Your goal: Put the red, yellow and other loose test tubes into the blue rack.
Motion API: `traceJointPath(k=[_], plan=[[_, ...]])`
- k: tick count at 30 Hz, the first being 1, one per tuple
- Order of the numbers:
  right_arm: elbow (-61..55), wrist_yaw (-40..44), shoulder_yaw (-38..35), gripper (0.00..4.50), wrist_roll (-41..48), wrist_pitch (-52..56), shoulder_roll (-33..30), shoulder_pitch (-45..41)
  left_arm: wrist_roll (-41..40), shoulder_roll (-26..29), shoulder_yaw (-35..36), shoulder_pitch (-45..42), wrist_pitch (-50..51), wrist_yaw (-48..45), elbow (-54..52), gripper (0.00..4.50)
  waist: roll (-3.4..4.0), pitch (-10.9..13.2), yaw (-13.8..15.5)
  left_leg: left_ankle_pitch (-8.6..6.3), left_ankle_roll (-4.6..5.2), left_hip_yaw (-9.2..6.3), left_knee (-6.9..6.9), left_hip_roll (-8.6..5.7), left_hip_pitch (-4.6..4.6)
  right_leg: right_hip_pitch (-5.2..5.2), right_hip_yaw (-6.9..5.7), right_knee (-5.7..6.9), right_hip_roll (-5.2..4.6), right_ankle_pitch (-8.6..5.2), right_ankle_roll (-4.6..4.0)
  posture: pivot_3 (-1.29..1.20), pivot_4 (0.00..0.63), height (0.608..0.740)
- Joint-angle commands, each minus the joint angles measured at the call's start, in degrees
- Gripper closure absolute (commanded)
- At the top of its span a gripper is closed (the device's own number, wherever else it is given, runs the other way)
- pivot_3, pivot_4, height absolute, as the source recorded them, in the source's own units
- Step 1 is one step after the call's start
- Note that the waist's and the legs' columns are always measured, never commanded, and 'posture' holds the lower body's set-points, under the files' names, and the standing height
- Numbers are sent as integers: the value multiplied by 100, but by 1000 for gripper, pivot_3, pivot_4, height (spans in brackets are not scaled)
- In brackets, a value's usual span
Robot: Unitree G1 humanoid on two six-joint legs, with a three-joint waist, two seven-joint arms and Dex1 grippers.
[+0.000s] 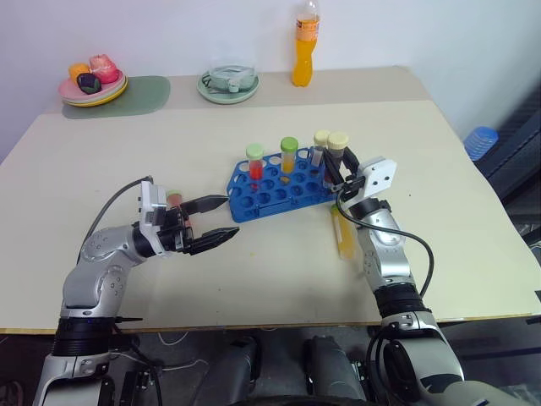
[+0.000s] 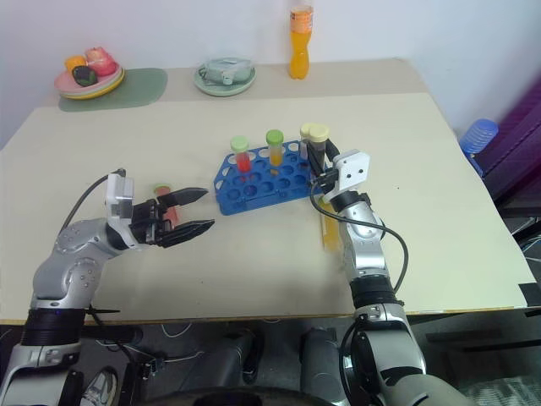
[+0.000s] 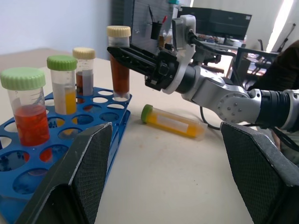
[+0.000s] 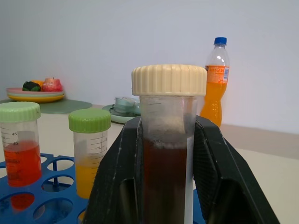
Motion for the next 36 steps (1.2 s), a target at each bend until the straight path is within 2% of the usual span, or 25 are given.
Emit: traceJointPath(k=[1,14,16,17,21,22,32,36], plan=[[123,-33,-1,3700,-46,-49,35,-102,-57,14,18,-46,-79,-23,-82,718,0,0,1,0,0,0,0,0,0,0,0,0,0,0,0,0,150,740],[504,204,-56,3700,152,-91,61,-366,-82,36,77,91,-85,8,-180,718,0,0,-13,0,0,17,-6,7,3,1,16,1,6,1,-2,0,150,740],[438,383,-88,2649,324,-26,77,-381,-82,37,81,103,-92,8,-174,718,0,0,-13,0,0,19,-6,8,3,1,17,1,8,2,-2,0,150,740],[416,376,-85,2322,292,-71,73,-386,-92,33,89,108,-84,19,-178,718,0,0,-13,0,0,21,-7,8,3,2,18,1,8,2,-2,0,150,740],[440,-1,-99,259,-49,-247,40,-431,-101,12,85,112,-79,38,-170,718,0,0,-13,0,0,30,-17,12,3,1,28,1,12,2,-3,0,150,740],[395,10,-90,13,-42,-223,34,-417,-100,14,80,125,-84,29,-174,718,0,0,-12,1,0,31,-20,12,3,-3,30,1,13,2,-3,0,150,740],[-501,-22,-36,13,-198,199,-308,-99,-64,-51,27,158,-134,19,-133,718,0,0,0,1,-1,48,-29,17,3,-8,47,1,24,3,-4,0,150,740],[-1377,-40,-17,13,-337,708,-611,228,-39,-95,5,106,-151,19,-80,718,0,0,12,1,0,52,-31,17,3,-11,51,1,23,3,-4,0,150,740]])
